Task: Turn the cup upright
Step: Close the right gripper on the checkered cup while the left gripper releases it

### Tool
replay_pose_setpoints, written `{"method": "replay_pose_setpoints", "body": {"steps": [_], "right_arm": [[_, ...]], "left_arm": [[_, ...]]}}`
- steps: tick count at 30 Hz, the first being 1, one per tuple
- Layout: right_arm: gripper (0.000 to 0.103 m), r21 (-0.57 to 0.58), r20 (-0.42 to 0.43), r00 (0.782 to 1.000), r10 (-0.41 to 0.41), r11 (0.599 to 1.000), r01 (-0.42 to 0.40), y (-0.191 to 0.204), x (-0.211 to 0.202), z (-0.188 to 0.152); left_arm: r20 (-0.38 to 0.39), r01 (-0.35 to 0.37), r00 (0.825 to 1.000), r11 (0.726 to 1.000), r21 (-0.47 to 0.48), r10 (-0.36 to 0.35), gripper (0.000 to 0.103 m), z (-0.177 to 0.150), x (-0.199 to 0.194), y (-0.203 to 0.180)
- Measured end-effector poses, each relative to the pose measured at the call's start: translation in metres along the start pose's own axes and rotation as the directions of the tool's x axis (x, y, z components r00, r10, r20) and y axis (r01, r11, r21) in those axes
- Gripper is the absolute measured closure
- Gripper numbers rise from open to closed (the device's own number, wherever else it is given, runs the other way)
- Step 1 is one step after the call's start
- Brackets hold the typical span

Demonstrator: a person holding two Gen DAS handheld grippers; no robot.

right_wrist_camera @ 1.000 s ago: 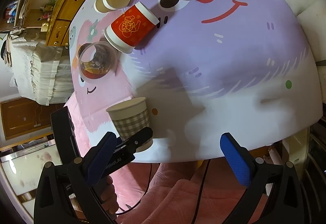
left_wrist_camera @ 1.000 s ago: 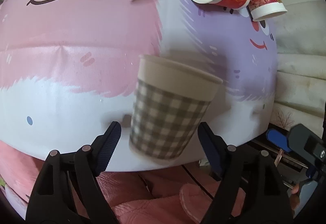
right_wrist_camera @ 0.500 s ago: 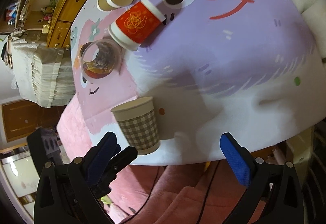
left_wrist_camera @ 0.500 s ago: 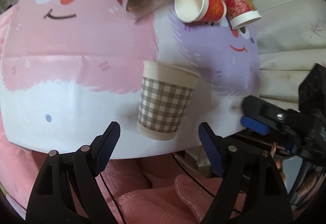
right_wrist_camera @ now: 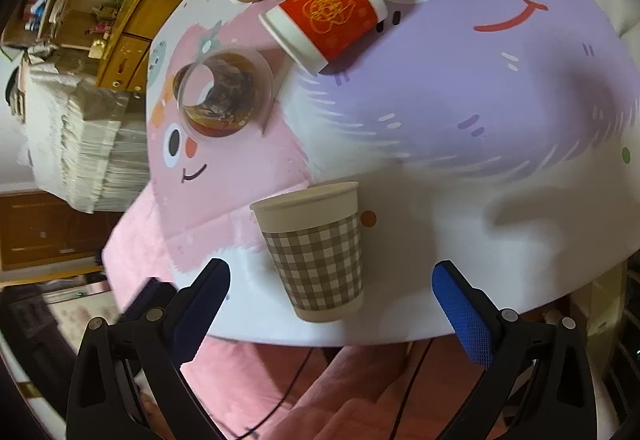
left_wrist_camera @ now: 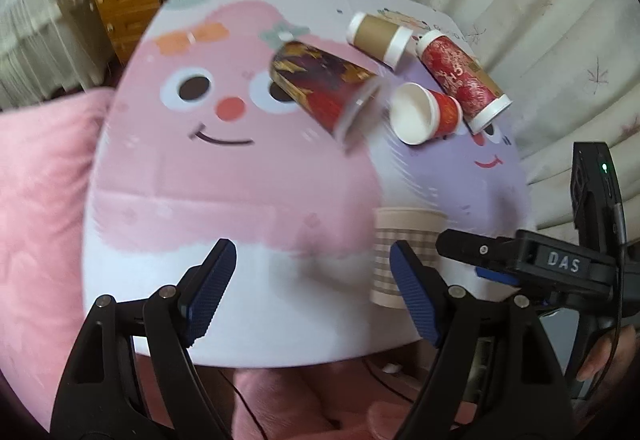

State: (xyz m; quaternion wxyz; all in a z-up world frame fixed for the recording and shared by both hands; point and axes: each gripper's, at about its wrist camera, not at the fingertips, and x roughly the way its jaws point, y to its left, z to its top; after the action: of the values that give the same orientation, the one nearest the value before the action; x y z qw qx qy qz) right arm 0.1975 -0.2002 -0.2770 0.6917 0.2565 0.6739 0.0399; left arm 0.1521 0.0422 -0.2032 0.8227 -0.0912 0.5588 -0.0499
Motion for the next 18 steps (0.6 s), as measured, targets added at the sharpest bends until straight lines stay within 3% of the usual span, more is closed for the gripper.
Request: {"method": "replay_pose_setpoints", "body": {"steps": [12,18], "right_arm": [[0.0,-0.1,0.096,0.973,-0.208,0.971,0.218,0.036,0.037,-0.004],[0.002,-0.095,0.058,0.965,-0.257,0.96,0.262,0.041,0.061,0.005]], "left_arm": [[-0.044,0.008,0.999,0.997,0.074,-0.005,0.026,-0.006,0.003,0.031],[-0.048,-0.001,0.999,0.994,0.105,0.006,0.026,-0.004,-0.001,0.045]]}}
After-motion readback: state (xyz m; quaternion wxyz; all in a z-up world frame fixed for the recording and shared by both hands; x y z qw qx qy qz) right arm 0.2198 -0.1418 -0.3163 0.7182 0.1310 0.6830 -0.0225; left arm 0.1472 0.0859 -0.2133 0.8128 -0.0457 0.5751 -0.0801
